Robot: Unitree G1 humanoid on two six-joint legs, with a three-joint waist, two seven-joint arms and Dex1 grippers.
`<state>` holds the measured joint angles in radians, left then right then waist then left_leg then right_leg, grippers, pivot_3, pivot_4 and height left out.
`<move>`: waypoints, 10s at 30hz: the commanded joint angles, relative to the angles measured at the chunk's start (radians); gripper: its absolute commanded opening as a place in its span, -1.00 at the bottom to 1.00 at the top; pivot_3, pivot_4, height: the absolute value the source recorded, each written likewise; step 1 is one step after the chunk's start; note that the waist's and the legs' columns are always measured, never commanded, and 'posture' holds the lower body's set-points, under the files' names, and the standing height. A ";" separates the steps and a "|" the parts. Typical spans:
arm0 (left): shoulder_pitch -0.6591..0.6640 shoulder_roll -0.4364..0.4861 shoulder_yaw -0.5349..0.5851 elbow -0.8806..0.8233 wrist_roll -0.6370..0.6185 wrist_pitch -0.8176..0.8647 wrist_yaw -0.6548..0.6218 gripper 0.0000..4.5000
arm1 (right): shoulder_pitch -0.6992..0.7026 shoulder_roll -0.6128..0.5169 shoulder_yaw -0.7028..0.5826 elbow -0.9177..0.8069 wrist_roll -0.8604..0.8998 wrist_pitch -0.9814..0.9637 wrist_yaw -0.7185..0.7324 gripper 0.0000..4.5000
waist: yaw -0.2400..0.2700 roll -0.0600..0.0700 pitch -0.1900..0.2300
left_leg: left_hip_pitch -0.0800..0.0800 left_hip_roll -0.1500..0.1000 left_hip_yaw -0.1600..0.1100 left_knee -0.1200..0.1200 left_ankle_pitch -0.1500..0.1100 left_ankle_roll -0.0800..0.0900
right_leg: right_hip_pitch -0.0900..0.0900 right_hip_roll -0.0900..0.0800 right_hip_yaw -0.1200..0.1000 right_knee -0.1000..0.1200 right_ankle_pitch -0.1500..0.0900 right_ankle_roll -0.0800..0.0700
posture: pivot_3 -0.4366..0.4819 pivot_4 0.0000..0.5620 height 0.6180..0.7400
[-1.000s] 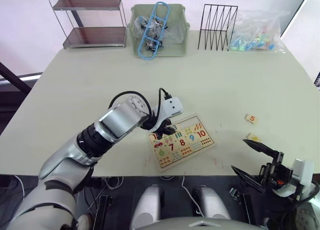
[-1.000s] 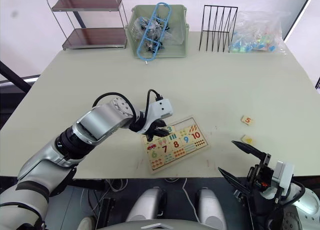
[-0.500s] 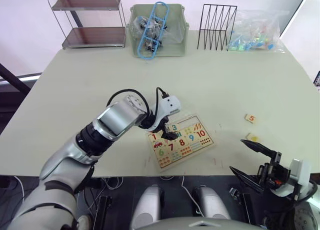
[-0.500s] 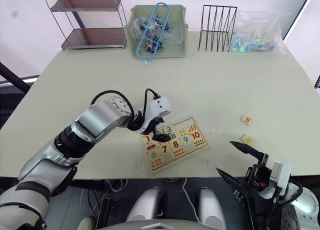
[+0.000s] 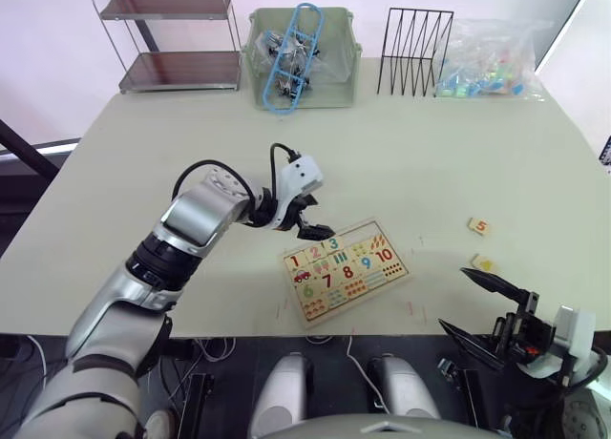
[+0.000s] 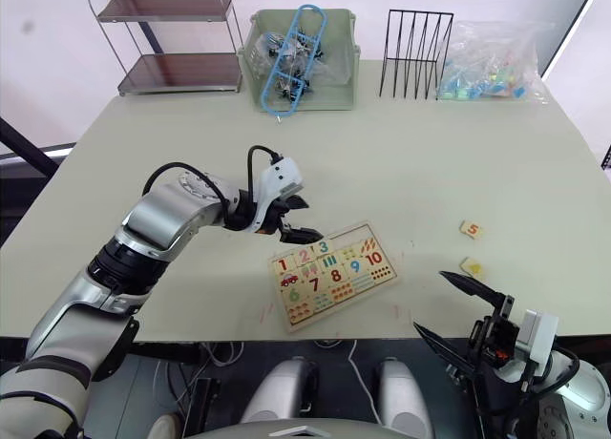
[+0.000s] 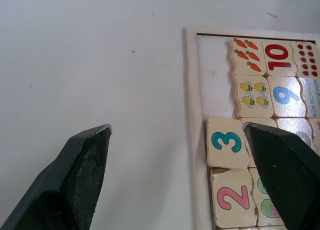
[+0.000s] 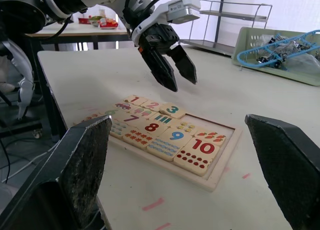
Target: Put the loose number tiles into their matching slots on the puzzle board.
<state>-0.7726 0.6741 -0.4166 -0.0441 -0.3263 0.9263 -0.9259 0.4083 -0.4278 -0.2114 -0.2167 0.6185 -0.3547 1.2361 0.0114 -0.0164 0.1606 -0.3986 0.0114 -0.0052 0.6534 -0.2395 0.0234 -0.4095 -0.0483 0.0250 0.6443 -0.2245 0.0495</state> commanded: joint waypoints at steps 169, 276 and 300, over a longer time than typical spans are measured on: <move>1.028 0.019 0.904 0.004 -0.254 -0.799 -0.247 0.99 | -0.113 -0.280 -0.324 0.416 -0.013 0.182 -0.052 1.00 | 0.000 0.000 -0.001 | 0.001 0.006 0.004 0.000 0.000 0.000 | 0.000 -0.001 0.001 -0.001 -0.001 -0.003 | -0.05 -0.47 1.00; 0.710 0.164 0.670 0.083 -0.345 -0.918 -0.684 1.00 | -0.254 -0.309 -0.067 0.181 -0.268 0.504 -0.285 -0.62 | -0.008 -0.001 -0.001 | 0.001 0.006 0.004 -0.001 0.000 0.000 | 0.000 0.000 0.001 -0.001 -0.001 -0.003 | -0.05 -0.47 1.00; 0.934 0.096 0.775 -0.119 -0.355 -0.874 -0.472 1.00 | -0.714 -0.545 0.146 0.152 -0.274 0.693 -0.032 -0.62 | -0.024 -0.001 0.002 | -0.001 0.007 0.003 -0.001 0.000 0.000 | -0.002 0.000 -0.001 -0.001 -0.001 -0.003 | -0.05 -0.47 1.00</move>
<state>0.1521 0.7749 0.3308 -0.1198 -0.6660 0.0519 -1.4115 -0.2584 -0.9663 -0.0889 -0.0635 0.3539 0.3375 1.1783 -0.0124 -0.0170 0.1622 -0.3994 0.0187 -0.0012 0.6525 -0.2397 0.0234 -0.4119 -0.0485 0.0254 0.6428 -0.2256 0.0466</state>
